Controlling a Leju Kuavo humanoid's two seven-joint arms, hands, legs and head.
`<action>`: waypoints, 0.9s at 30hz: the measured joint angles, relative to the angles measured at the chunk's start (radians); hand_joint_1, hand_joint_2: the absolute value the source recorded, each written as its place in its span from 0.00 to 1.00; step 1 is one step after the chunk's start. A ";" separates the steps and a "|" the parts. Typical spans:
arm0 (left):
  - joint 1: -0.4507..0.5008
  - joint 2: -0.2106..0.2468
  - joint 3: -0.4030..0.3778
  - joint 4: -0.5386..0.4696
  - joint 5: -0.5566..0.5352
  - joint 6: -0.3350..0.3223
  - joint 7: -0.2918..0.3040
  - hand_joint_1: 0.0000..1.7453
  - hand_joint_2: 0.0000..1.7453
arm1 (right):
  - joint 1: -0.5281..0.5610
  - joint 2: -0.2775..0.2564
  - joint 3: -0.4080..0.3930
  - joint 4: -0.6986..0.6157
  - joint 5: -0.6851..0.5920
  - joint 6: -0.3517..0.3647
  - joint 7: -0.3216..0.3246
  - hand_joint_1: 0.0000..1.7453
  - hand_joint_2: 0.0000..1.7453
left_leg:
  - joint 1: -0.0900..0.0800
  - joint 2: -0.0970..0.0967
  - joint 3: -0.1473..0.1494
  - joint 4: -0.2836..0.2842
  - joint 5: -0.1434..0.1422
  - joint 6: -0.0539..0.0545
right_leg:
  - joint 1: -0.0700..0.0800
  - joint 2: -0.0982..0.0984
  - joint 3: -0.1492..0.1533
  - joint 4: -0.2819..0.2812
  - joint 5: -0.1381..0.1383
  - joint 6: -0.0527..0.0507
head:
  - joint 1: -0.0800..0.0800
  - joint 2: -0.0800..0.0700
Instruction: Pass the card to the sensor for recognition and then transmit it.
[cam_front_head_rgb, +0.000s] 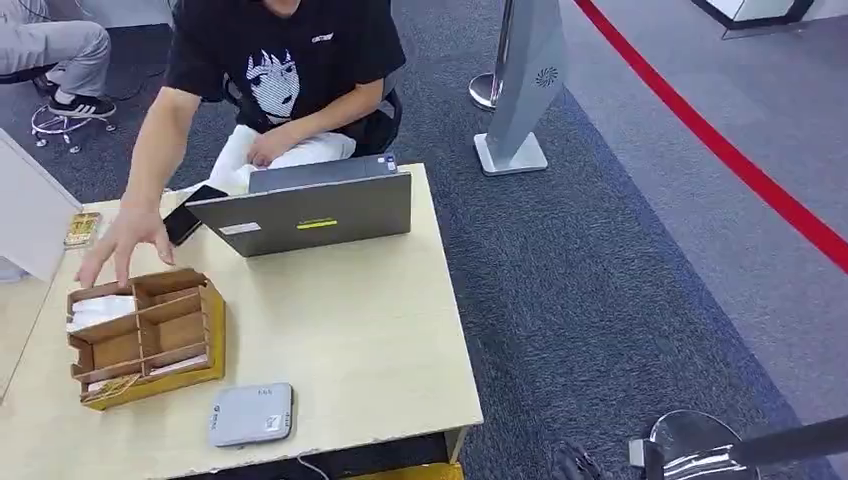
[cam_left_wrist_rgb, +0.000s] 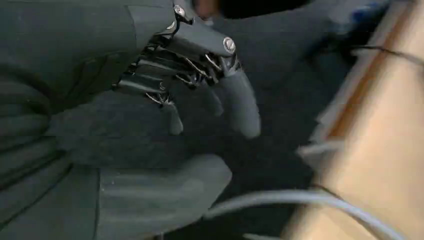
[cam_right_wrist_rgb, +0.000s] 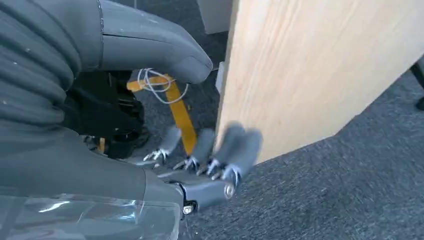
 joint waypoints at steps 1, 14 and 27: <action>-0.006 -0.004 0.026 0.050 -0.016 0.033 0.012 1.00 1.00 | 0.000 0.000 -0.001 0.003 0.008 0.000 -0.007 1.00 1.00 | 0.000 -0.001 0.000 0.000 0.000 0.001 | 0.000 -0.001 0.001 0.000 0.000 0.000 | 0.000 0.000; -0.045 -0.019 0.030 0.496 -0.244 0.344 0.375 0.00 1.00 | -0.002 -0.001 -0.010 0.034 0.040 -0.020 -0.013 0.00 1.00 | -0.001 -0.003 0.003 0.000 0.001 0.002 | -0.001 -0.003 0.004 0.000 0.000 0.001 | 0.000 0.000; -0.008 0.063 -0.278 0.667 -0.109 0.278 0.311 0.00 1.00 | -0.012 -0.026 0.163 0.149 -0.013 -0.174 0.021 0.00 1.00 | -0.001 -0.002 0.005 0.000 0.001 0.002 | -0.001 -0.002 0.004 0.000 0.000 0.000 | 0.000 0.000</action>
